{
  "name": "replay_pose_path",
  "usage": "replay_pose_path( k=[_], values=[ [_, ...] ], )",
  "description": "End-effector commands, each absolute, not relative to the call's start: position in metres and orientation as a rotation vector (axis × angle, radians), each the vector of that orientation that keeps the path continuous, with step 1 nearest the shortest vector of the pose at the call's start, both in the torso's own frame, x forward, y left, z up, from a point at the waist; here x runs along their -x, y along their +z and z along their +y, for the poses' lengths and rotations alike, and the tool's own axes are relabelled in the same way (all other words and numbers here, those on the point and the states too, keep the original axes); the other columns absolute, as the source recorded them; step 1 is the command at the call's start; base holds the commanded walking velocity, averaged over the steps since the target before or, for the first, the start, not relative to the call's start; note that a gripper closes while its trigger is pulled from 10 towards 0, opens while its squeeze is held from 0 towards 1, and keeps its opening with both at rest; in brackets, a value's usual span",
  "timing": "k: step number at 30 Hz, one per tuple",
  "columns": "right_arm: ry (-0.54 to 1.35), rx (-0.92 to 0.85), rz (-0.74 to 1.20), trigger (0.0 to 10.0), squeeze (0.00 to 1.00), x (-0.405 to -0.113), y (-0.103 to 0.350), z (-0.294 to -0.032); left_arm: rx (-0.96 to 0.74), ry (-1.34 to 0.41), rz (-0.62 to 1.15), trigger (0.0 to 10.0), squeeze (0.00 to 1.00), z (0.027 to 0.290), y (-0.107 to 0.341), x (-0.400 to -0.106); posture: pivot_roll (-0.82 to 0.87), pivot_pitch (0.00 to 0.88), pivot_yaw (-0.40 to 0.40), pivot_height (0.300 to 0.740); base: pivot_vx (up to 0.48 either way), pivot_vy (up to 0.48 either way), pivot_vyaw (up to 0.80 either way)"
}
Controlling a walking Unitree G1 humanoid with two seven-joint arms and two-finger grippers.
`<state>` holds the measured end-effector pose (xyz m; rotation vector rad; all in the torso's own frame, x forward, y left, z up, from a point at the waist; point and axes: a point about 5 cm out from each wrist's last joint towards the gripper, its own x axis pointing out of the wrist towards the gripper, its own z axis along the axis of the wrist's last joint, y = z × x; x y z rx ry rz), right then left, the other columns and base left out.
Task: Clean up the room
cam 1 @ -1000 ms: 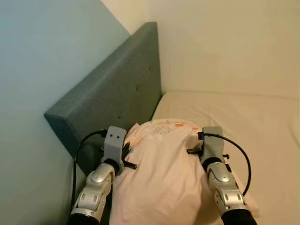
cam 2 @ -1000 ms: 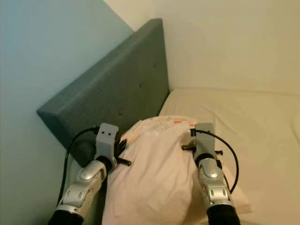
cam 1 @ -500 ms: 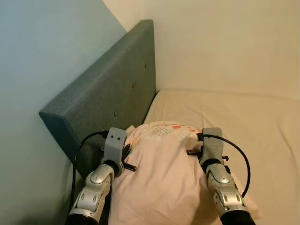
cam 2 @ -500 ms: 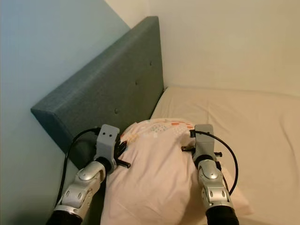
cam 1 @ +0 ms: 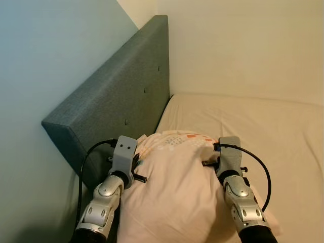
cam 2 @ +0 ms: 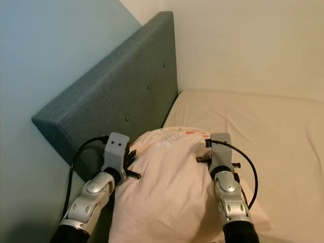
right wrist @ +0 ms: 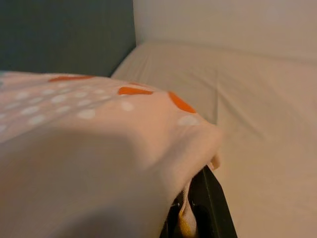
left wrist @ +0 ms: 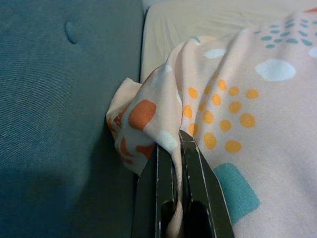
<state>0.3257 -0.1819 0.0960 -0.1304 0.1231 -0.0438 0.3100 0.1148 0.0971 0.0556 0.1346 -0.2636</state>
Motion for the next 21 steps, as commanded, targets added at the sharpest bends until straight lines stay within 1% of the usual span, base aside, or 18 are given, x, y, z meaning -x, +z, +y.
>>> replay_pose_path(
  k=[1, 5, 9, 14, 18, 21],
  values=[
    [-0.022, 0.132, 0.055, 10.0, 0.00, -0.335, 0.111, -0.174, -0.053, -0.244, 0.102, 10.0, 0.00, 0.119, 0.104, -0.315, -0.08, 0.079, 0.090, 0.739, 0.000, 0.000, 0.00],
    [-0.078, 0.154, -0.044, 10.0, 0.00, -0.363, 0.149, -0.186, -0.110, -0.270, -0.002, 10.0, 0.00, 0.121, 0.132, -0.337, -0.08, 0.080, 0.086, 0.739, 0.000, 0.000, 0.00],
    [-0.086, 0.160, -0.058, 10.0, 0.00, -0.368, 0.158, -0.188, -0.102, -0.247, -0.020, 10.0, 0.00, 0.128, 0.144, -0.346, -0.08, 0.078, 0.086, 0.739, 0.000, 0.000, 0.00],
    [-0.081, 0.118, -0.023, 10.0, 0.00, -0.366, 0.151, -0.187, -0.089, -0.190, 0.011, 10.0, 0.00, 0.137, 0.140, -0.349, -0.08, 0.074, 0.083, 0.739, 0.000, 0.000, 0.00],
    [-0.079, 0.108, -0.028, 10.0, 0.00, -0.366, 0.147, -0.188, -0.077, -0.196, 0.017, 10.0, 0.00, 0.135, 0.135, -0.347, -0.08, 0.079, 0.082, 0.710, 0.000, 0.000, 0.00],
    [-0.078, 0.109, -0.029, 10.0, 0.00, -0.366, 0.147, -0.188, -0.075, -0.198, 0.020, 10.0, 0.00, 0.135, 0.133, -0.347, -0.08, 0.082, 0.082, 0.700, 0.000, 0.000, 0.00]
  ],
)
